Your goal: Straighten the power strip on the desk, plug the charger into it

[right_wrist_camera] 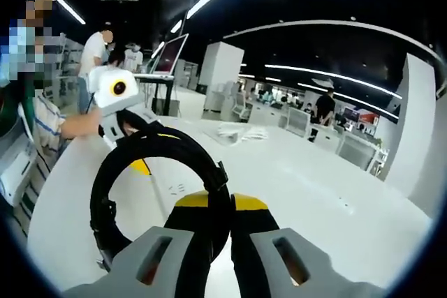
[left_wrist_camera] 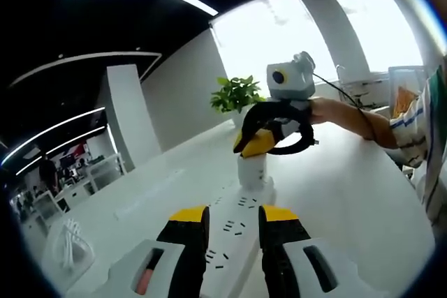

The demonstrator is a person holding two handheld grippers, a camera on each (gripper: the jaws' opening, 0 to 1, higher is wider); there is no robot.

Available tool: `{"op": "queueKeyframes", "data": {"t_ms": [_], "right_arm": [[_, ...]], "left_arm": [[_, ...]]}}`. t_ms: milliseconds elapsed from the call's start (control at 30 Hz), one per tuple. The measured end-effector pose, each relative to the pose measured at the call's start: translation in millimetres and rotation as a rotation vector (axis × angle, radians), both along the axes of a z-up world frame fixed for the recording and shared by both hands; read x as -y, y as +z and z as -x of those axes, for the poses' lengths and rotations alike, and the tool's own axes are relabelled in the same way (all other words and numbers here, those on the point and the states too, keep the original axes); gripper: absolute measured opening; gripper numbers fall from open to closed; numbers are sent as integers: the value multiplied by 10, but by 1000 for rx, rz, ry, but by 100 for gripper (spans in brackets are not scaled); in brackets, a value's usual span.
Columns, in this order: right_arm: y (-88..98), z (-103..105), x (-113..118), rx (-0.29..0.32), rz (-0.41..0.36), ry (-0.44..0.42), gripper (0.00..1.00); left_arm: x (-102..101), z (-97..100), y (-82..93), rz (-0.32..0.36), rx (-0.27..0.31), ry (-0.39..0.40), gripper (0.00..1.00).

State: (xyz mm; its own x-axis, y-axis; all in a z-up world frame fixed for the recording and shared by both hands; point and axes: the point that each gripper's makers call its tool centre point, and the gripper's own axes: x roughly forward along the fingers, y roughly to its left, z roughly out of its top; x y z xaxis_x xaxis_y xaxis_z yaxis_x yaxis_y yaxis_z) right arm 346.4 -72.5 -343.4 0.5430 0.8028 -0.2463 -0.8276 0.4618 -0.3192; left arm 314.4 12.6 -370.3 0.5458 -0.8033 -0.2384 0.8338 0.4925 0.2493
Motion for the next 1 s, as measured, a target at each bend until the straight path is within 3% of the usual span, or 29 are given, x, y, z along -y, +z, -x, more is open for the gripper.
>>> {"op": "queueKeyframes", "data": {"t_ms": [100,233,333,400,467,533,633,800,867,1000], "right_arm": [[6,-3,-5,20,21,-2,7],[10,-88,16,-39,-24,0,7],[10,-96,-3,-39,-11,1,7],[-10,-34,1,-27,-8,7,7],[-2,19,-10,39,32,11,7],[1,8,-25,31,33,6,6],[4,-79,4,-32,-23,4,6],[-13,-35,3,-32,-7,11,7],[-10,5,-14,-1,9,11,7],[1,-23,-7,-19,7,6,7]], "left_arm": [[-10,-18,-16,-3,-3,6,29],[-7,-24,-23,1,-9,6,29],[-5,-30,-37,-1,-12,6,29],[-2,-28,-49,-2,-16,5,29],[-5,-31,-59,-5,-18,4,29],[-9,-38,-62,-7,-17,6,29],[-10,-35,-50,-2,-17,6,29],[-6,-21,-43,-5,-12,4,29],[-4,-12,-42,-6,-10,1,29],[-1,-18,-44,-5,-13,1,29]]}}
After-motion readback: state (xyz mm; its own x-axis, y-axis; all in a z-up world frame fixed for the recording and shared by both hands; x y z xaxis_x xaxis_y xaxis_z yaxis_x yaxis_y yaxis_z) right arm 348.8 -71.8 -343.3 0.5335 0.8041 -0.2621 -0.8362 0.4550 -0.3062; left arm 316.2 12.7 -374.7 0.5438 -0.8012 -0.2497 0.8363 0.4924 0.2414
